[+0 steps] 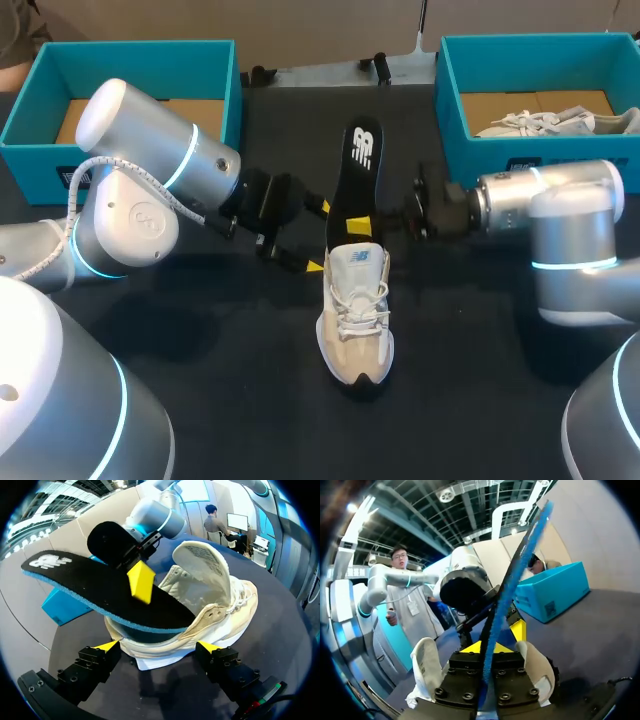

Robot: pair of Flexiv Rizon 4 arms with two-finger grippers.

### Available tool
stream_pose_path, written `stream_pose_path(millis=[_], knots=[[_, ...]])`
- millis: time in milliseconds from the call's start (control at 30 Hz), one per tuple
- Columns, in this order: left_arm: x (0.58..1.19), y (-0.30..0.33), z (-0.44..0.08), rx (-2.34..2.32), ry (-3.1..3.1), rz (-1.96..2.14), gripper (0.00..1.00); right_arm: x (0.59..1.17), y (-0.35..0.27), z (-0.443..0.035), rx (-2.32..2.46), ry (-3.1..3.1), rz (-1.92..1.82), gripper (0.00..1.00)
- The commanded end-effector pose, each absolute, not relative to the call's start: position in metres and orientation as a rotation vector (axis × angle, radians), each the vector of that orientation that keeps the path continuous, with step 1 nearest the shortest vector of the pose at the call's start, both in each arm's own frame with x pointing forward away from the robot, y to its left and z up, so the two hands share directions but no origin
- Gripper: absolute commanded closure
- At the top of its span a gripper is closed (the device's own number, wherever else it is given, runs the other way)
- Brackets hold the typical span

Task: Take the shoe out of the shoebox, open the shoe tongue, remove and reinsert the insole, then place the shoe into the shoebox

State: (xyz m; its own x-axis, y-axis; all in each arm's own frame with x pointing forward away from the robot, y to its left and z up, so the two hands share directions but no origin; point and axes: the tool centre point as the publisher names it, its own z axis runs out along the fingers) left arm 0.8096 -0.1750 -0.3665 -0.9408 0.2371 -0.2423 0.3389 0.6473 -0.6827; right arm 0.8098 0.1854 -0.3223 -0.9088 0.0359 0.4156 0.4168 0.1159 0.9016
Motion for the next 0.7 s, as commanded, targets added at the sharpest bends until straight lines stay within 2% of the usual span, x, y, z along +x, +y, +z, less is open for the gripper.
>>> stream_pose_path(millis=[33,700], knots=[[0.809,-0.176,-0.367,0.479,2.731,-1.169,0.00,0.812,0.182,-0.325,-0.447,-2.111,-1.839,1.00],[0.809,-0.176,-0.367,0.479,2.731,-1.169,0.00,0.786,0.181,-0.350,-0.531,-2.083,-1.800,1.00]])
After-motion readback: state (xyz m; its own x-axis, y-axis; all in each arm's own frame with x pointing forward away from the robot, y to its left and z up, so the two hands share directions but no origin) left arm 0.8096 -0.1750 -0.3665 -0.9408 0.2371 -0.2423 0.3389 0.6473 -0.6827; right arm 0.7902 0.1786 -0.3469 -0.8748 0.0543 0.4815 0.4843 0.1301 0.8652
